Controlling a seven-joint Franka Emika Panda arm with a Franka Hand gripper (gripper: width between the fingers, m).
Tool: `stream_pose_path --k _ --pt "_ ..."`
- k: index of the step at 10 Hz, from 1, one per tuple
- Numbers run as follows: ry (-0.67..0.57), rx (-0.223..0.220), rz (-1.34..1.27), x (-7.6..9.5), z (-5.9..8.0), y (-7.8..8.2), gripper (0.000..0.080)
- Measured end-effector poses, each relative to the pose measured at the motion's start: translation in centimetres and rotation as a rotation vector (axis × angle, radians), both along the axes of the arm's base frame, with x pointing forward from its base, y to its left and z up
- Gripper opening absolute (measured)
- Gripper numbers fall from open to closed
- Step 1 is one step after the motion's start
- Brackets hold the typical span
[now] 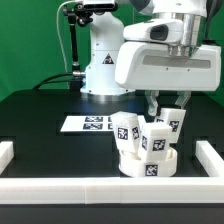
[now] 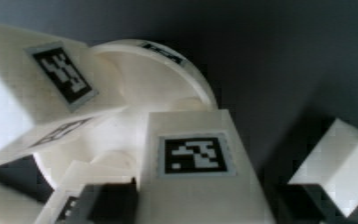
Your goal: Assemble stool
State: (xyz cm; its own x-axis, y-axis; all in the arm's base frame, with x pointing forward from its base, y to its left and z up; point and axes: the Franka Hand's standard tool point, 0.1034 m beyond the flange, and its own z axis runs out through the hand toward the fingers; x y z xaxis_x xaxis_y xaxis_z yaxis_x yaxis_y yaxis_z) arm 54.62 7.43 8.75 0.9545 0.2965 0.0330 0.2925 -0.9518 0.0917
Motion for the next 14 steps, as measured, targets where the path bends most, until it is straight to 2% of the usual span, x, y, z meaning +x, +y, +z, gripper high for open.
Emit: stream_pose_path --k 3,4,10,14 --pt "0.058 0.072 -0.227 0.0 0.15 -0.4 0.034" --pt "0.06 0.081 -0.28 0.22 -0.02 -0.66 0.034" --pt "0.041 0.09 -0.649 0.2 -0.07 -0.31 0.034" --pt "-0.008 0.118 -0.906 0.64 -0.17 -0.1 0.034"
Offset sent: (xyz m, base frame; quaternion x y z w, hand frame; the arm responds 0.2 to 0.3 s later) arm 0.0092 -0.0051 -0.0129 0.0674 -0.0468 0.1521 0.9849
